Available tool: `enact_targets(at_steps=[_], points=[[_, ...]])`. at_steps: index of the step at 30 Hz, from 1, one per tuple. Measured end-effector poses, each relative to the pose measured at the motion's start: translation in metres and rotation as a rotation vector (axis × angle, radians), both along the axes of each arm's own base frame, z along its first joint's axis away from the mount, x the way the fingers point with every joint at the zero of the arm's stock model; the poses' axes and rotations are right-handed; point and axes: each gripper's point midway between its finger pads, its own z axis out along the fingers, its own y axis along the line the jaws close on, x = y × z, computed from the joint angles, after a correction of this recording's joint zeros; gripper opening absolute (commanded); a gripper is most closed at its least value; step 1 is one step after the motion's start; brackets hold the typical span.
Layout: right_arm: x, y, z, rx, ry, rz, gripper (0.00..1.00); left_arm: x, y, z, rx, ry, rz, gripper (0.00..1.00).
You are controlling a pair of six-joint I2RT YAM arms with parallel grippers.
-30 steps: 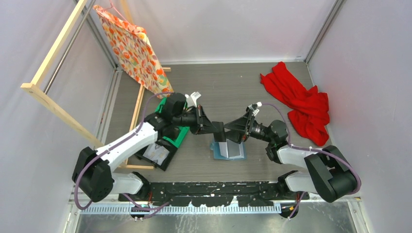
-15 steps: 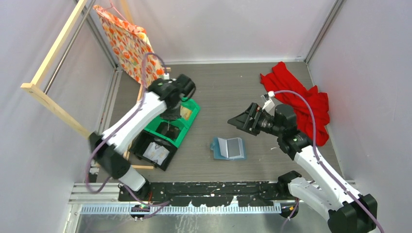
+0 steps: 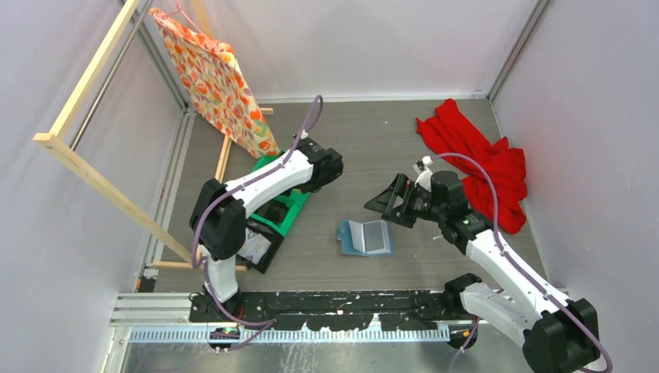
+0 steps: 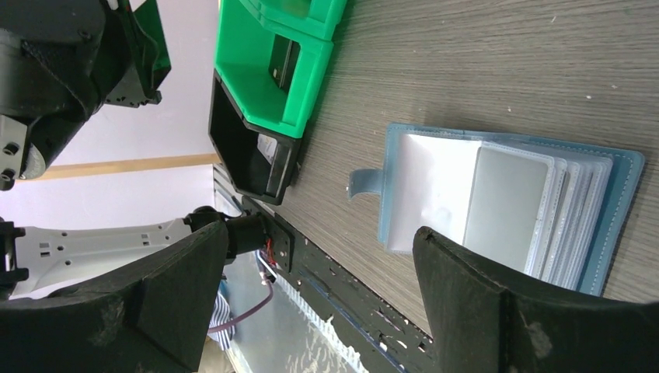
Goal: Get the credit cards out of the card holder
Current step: Place the credit card in the storage box.
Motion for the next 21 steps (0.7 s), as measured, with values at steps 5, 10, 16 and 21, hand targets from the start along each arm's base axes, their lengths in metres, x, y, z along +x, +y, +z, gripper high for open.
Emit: enact_targets(at_steps=[5,10,16,21], points=[[0.001,0.001,-0.012,0.002,0.03,-0.002,0.93,-0.002,0.01,-0.003,0.108,0.049,-0.052,0.0],[0.0,0.002,-0.016,0.012,0.049,-0.003,0.93,-0.006,0.016,-0.019,0.158,0.096,-0.079,0.0],[0.002,0.004,-0.012,0.026,0.038,-0.004,0.93,-0.005,0.016,-0.042,0.175,0.117,-0.094,0.0],[0.002,0.005,-0.011,0.031,0.038,-0.002,0.93,0.001,0.01,-0.055,0.17,0.101,-0.098,0.0]])
